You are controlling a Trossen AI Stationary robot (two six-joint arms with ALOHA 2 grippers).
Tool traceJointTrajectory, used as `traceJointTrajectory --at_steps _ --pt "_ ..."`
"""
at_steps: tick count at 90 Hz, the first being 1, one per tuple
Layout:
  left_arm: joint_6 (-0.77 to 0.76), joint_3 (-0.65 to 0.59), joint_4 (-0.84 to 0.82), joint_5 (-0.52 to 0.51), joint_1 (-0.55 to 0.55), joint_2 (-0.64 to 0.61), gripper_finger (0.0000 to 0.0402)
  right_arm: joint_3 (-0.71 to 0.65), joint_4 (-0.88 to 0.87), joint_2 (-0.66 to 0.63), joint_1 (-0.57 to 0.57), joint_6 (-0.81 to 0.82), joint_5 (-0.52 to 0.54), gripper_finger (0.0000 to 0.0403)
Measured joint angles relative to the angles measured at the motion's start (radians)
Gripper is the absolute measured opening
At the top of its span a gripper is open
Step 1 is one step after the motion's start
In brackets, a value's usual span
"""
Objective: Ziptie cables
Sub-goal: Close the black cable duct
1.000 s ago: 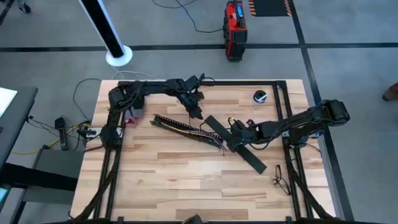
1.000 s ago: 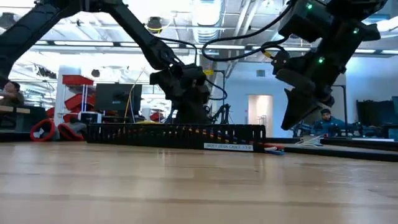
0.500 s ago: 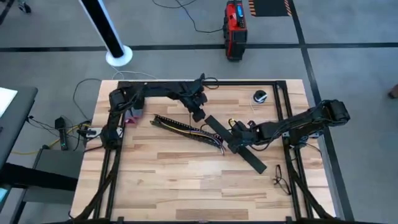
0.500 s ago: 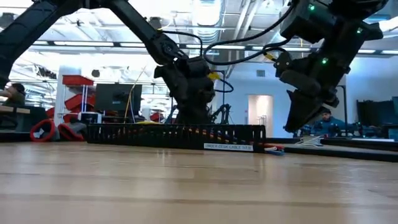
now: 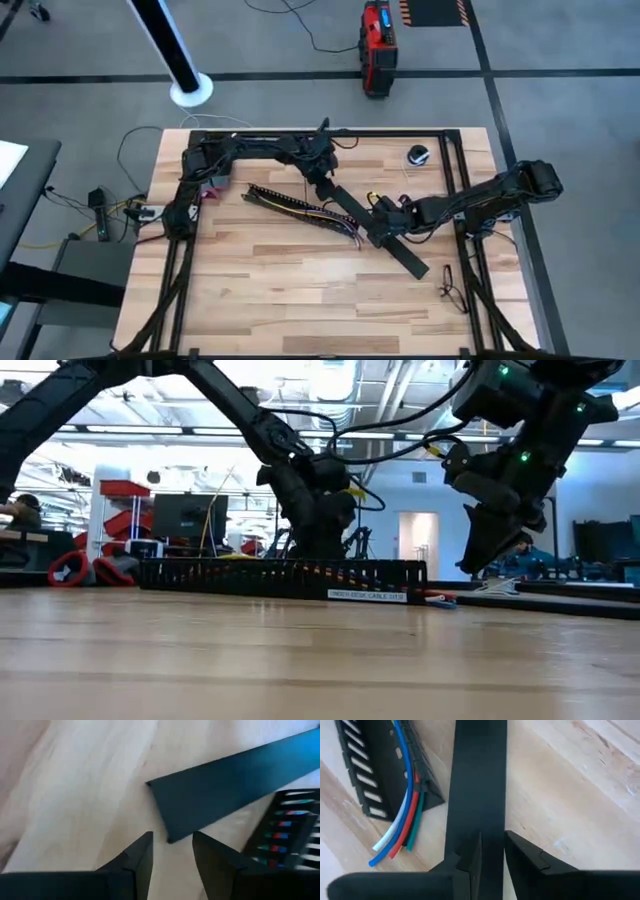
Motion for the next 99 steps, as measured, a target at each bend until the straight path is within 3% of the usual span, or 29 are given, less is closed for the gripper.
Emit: traceJointTrajectory --at_steps 20,65,99 --pt "-0.019 0.001 0.009 -0.01 0.0 0.0 0.0134 0.0 -0.001 0.0 0.0 0.0 0.0 0.0082" --pt "-0.048 0.013 -0.005 -0.207 -0.059 0.023 0.0134 0.0 -0.005 0.0 0.009 0.008 -0.023 0.0082" --pt "-0.063 0.025 -0.02 -0.127 -0.045 0.029 0.0134 0.001 -0.005 0.0 0.043 0.034 -0.027 0.0082"
